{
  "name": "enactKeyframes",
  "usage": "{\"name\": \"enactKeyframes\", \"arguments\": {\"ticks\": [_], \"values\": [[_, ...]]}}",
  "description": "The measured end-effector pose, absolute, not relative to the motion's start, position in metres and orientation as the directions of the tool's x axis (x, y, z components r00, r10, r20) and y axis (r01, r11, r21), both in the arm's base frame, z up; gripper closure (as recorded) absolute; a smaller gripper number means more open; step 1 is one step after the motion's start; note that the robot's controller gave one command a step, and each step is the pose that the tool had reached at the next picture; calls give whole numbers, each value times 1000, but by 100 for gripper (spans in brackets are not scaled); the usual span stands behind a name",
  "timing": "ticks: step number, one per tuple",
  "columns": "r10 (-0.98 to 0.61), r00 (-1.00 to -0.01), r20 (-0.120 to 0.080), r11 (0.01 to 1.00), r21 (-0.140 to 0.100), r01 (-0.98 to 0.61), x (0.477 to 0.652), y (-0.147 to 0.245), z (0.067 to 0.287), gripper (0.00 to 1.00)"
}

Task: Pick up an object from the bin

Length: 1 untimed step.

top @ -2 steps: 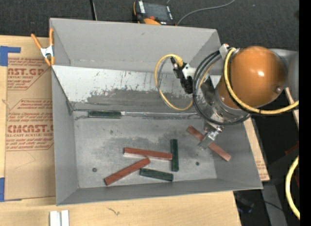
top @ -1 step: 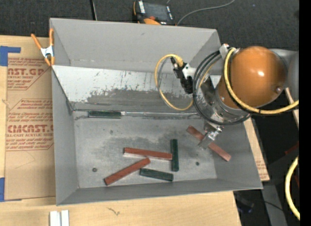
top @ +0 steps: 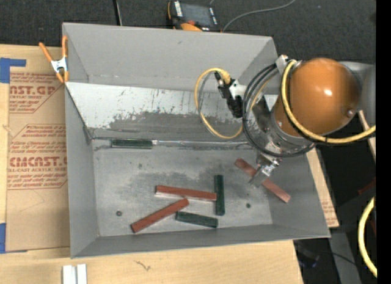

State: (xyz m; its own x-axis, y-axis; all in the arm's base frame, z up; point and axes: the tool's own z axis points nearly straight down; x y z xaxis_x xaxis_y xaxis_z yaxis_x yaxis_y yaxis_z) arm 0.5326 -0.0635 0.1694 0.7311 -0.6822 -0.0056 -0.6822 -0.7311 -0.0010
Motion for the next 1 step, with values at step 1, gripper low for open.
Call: {"name": "enactKeyframes", "arguments": {"ticks": [1], "values": [[-587,810,-5,-810,0,-587,517,-43,174,100]]}}
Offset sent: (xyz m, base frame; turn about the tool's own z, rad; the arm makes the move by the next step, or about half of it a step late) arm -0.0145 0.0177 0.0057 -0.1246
